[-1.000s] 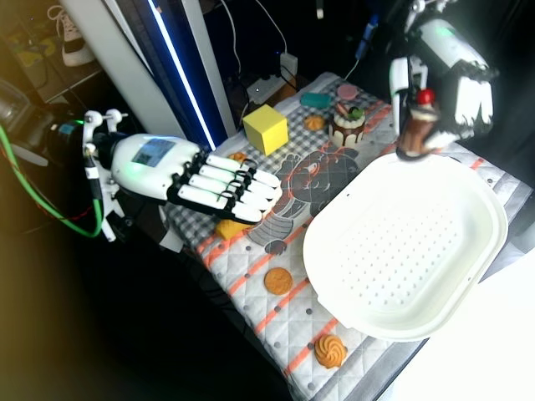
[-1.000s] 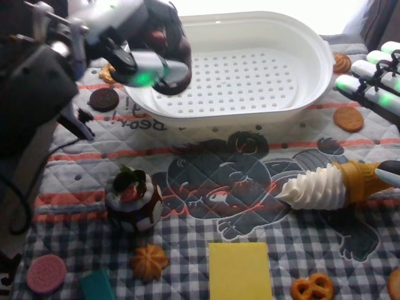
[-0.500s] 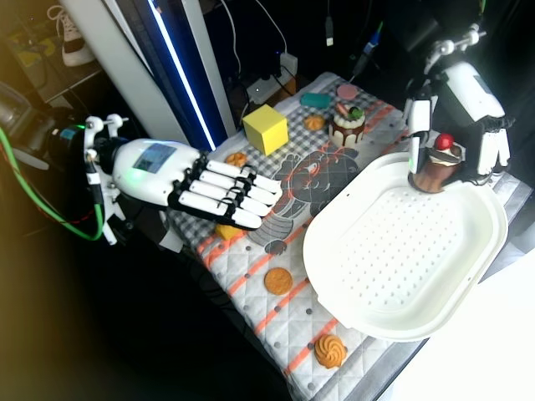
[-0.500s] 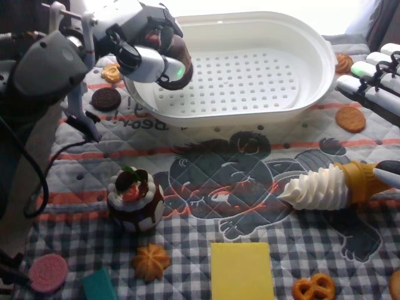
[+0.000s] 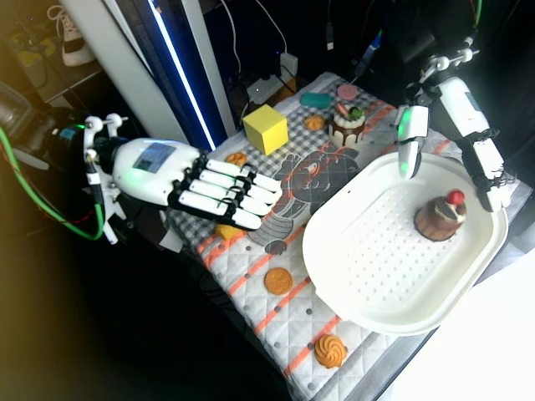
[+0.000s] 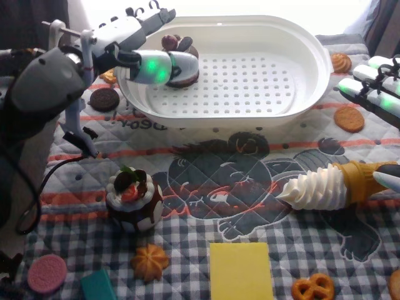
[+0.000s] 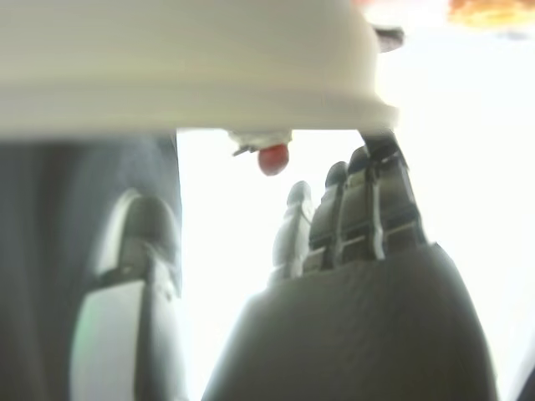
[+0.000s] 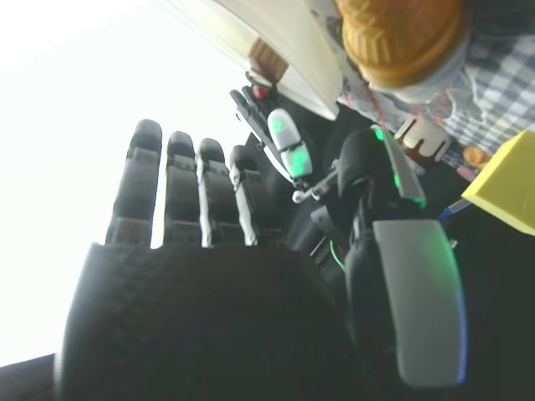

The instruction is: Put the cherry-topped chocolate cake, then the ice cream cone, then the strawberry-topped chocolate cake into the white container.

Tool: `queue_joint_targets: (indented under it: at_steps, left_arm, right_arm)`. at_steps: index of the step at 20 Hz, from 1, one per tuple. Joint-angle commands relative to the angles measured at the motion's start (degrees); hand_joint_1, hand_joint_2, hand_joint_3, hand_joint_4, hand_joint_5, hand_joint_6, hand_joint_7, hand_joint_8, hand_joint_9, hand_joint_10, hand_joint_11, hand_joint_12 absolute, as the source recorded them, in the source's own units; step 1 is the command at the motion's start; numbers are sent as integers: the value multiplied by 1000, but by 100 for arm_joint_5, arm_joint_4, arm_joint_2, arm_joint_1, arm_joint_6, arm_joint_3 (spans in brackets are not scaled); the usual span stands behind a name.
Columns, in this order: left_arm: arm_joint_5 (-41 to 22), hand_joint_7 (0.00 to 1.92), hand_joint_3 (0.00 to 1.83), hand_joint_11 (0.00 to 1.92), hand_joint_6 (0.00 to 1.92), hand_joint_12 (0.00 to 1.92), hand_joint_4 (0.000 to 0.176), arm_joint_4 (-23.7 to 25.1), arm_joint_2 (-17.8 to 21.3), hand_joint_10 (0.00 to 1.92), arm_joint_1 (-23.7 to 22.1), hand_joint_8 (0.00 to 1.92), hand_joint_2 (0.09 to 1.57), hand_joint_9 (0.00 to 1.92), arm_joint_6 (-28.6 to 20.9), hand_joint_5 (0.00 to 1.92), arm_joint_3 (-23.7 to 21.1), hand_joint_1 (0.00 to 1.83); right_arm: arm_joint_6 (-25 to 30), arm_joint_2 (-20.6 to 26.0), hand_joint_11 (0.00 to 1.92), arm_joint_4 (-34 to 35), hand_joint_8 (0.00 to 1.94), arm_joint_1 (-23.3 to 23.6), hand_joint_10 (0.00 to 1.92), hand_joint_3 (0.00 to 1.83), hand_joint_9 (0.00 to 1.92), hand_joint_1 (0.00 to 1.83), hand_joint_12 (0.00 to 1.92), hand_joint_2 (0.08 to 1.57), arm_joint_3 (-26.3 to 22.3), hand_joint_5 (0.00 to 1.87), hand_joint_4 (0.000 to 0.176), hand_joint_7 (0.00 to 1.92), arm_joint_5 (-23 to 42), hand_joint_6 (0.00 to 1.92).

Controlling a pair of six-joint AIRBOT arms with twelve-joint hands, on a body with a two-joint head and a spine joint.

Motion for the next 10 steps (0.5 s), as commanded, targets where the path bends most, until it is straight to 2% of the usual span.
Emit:
queue_joint_targets:
  at_steps: [1,2,4,5,6,7,8,10]
  left_arm:
    - [-800,0,0,0,0,2,166,322,182,0,-2,0,1044,0,-198,0,-82,463]
    - [-961,0,0,0,0,0,176,630,376,0,64,0,1048,0,-553,0,-284,529]
    - [-1274,0,0,0,0,0,176,1193,730,0,216,0,1066,0,-1375,0,-598,592]
    - [-1459,0,3,0,0,0,176,1482,888,0,307,0,1096,0,-1793,0,-757,572]
    - [-1796,0,3,0,0,0,176,1872,1132,0,478,0,1096,0,-2316,0,-1009,572]
    - [-2011,0,16,0,0,0,176,2001,1244,0,560,0,1123,0,-2481,0,-1156,576]
    - [-2223,0,28,0,0,0,176,2109,1364,0,657,0,1161,0,-2607,0,-1301,663]
    - [-2908,0,20,0,0,0,176,2414,1696,0,1058,0,1217,0,-3140,0,-1686,693]
  right_arm:
    - [42,55,0,-85,0,34,0,0,0,499,389,1281,-7,0,0,0,747,0]
    - [111,77,0,-140,0,28,0,0,0,542,231,1257,-27,0,0,0,751,0]
    - [610,117,0,-389,0,-14,0,0,0,561,212,1243,9,0,0,0,755,0]
    - [876,126,0,-531,0,-37,0,0,0,516,276,1195,45,0,20,0,754,0]
    - [1111,131,0,-680,0,-50,0,0,0,516,276,1195,59,0,20,0,745,0]
    - [1171,131,0,-726,0,-66,0,0,0,557,196,1197,62,0,1,0,734,0]
    - [1219,131,0,-754,0,-100,9,0,21,579,424,1179,73,0,0,0,718,0]
    - [1379,40,0,-773,10,-261,41,0,96,626,726,1150,183,0,24,45,641,0]
